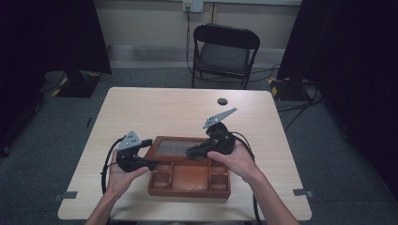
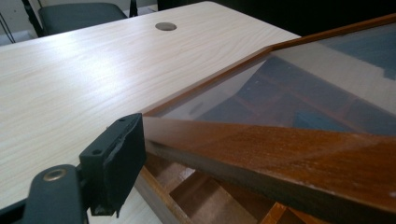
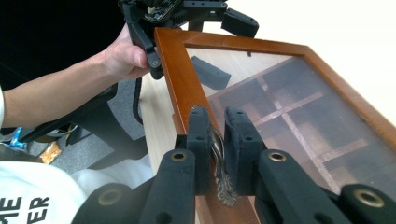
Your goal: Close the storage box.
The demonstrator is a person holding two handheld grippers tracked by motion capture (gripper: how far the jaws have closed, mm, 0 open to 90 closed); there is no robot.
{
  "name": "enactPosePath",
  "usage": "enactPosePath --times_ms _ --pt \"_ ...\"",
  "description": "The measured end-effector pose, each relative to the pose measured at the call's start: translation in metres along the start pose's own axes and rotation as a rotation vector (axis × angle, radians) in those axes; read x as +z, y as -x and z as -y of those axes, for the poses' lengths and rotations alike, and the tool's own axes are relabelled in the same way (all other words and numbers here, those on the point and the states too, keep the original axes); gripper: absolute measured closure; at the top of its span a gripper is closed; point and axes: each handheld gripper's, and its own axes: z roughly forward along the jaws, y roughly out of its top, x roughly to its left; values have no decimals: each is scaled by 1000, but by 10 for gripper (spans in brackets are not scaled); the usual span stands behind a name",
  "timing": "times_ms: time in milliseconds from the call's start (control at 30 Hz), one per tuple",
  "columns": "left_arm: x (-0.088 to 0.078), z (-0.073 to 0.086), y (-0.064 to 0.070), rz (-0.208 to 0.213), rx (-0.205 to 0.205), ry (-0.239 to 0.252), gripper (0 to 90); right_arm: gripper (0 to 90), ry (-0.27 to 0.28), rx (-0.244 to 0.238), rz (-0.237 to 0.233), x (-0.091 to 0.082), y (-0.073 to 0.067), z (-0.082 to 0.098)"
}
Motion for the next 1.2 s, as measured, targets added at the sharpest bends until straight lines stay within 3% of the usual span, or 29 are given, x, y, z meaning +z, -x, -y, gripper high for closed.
enactPosePath --times_ms 533,767,900,1200 --pt "1 7 -2 6 -24 -22 185 824 -34 -34 -10 3 -1 4" --pt "0 9 -4 8 -30 -20 179 825 -24 -33 -18 3 1 8" --pt "-1 13 -7 16 -55 -23 167 825 -28 -41 -11 4 -1 8" --pt "-13 21 -22 -35 -87 -35 189 825 -32 -39 -3 4 -2 9"
